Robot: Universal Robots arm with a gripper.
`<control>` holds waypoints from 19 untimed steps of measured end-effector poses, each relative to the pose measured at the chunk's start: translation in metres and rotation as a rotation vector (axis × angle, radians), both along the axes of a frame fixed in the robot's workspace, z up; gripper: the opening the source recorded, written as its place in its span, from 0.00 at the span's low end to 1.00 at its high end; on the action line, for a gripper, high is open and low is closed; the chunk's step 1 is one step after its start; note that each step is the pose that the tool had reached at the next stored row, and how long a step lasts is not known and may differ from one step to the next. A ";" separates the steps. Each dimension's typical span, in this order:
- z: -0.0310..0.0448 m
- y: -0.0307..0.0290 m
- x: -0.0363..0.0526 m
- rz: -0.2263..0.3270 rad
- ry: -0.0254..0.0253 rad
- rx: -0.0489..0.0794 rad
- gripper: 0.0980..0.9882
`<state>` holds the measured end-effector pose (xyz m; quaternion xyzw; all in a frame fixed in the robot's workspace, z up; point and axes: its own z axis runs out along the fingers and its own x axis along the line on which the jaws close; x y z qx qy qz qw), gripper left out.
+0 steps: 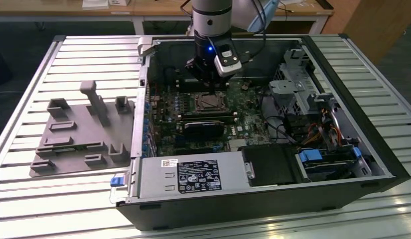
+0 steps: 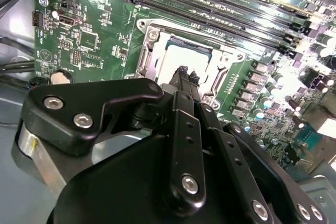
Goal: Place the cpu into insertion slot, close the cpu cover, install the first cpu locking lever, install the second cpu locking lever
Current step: 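Install the first cpu locking lever, then install the second cpu locking lever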
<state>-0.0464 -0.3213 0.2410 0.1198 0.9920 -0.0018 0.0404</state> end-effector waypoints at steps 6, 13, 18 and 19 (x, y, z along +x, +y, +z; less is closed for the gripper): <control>-0.0001 -0.0072 0.0002 0.000 -0.0001 0.000 0.00; -0.0001 -0.0102 0.0020 0.012 0.0002 0.000 0.00; 0.0027 -0.0102 0.0020 0.014 0.0002 0.000 0.00; 0.0033 -0.0102 0.0020 0.014 0.0001 0.000 0.00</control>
